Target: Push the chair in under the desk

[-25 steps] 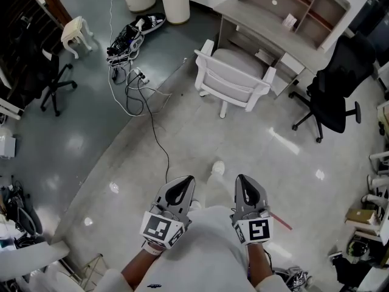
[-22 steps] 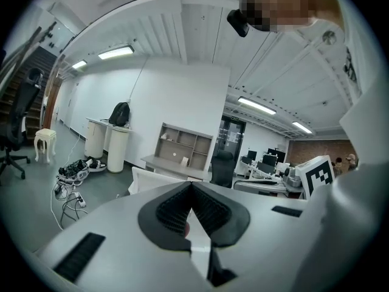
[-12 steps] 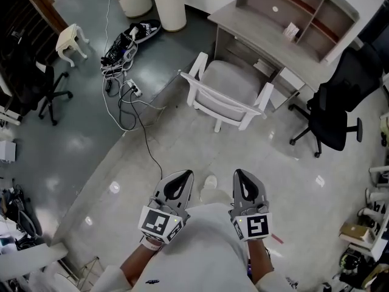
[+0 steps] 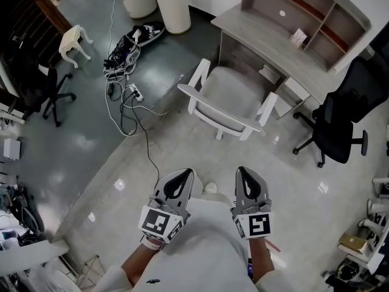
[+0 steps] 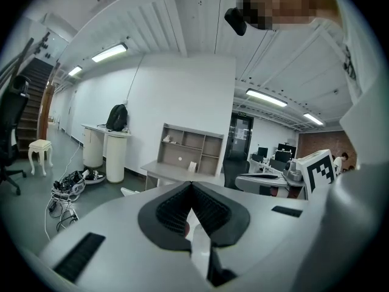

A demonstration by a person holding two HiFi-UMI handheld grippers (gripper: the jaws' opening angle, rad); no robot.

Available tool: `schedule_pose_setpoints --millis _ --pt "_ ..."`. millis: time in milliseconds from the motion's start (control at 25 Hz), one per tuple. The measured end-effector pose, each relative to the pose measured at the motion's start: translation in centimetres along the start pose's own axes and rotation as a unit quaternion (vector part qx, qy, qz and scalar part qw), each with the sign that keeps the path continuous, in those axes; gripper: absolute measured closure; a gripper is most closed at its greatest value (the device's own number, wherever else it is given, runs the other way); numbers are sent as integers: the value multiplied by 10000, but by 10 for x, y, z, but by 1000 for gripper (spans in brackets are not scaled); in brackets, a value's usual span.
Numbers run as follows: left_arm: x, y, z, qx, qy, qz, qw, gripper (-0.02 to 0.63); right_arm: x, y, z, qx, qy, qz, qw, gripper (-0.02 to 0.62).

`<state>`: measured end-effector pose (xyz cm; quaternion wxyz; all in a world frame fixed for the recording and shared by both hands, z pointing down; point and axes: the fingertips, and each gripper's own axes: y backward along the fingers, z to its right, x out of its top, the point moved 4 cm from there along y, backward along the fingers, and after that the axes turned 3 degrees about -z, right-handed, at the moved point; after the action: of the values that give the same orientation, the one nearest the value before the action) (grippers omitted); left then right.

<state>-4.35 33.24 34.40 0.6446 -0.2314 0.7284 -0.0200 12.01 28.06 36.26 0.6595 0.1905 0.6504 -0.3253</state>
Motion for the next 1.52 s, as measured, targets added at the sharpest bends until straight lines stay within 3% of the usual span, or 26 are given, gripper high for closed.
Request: schedule_pose_setpoints --millis 400,840,1120,1520 --pt "20 -65 -36 -223 20 -24 9997 600 3 -56 29 -160 -45 -83 9998 584" --pt "77 -164 -123 -735 -48 -122 9972 600 40 -176 61 -512 -46 -103 9986 584" --pt "106 -210 -175 -1179 -197 -150 9927 600 62 -241 75 -964 -16 -12 9953 584" --pt "111 -255 -187 -1592 -267 -463 9858 600 61 -257 97 -1308 -17 -300 9910 584"
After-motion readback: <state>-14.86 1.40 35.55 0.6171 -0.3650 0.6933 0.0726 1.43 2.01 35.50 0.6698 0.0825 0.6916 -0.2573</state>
